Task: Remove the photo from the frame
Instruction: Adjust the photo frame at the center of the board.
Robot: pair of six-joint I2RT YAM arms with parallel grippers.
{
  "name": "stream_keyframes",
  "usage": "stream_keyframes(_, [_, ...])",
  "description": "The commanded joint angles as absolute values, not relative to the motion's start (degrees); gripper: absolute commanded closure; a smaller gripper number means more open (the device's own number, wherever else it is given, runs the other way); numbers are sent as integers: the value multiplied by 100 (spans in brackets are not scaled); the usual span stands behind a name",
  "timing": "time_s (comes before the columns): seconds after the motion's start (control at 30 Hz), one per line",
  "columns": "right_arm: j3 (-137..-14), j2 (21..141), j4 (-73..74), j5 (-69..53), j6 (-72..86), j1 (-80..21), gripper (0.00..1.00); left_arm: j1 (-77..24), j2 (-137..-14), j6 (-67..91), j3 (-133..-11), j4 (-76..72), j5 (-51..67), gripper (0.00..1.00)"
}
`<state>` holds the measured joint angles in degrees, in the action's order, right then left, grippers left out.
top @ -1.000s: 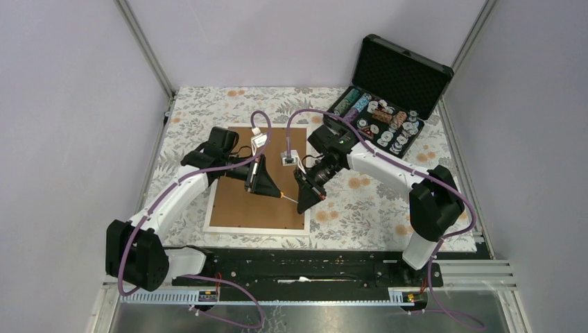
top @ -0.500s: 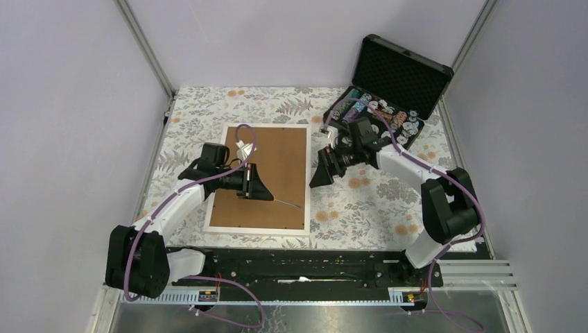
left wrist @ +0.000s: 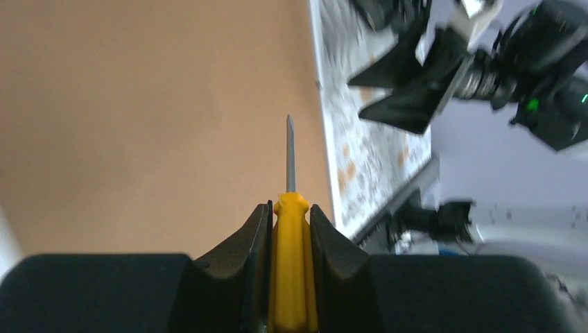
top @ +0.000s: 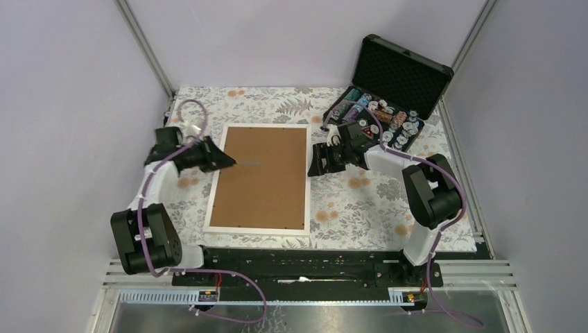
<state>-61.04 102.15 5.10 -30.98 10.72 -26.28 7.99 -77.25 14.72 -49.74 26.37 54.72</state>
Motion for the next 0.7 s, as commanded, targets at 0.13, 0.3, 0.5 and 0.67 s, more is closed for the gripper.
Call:
stream_keyframes(0.13, [-6486, 10615, -292, -2468, 1747, -2878, 20, 2573, -8285, 2347, -5065, 75, 6708, 100])
stream_keyframes(0.3, [-6336, 10609, -349, -3278, 1282, -2933, 26, 2602, -8446, 5655, -3431, -5849, 6702, 100])
stream_keyframes(0.5, [-6213, 10181, -398, -3048, 287, -3206, 26, 2831, -9600, 8134, -3244, -9173, 7144, 100])
stream_keyframes(0.67, [-7483, 10858, -420, -1781, -546, -3833, 23, 2945, -9433, 8099, -3483, -8813, 6914, 100])
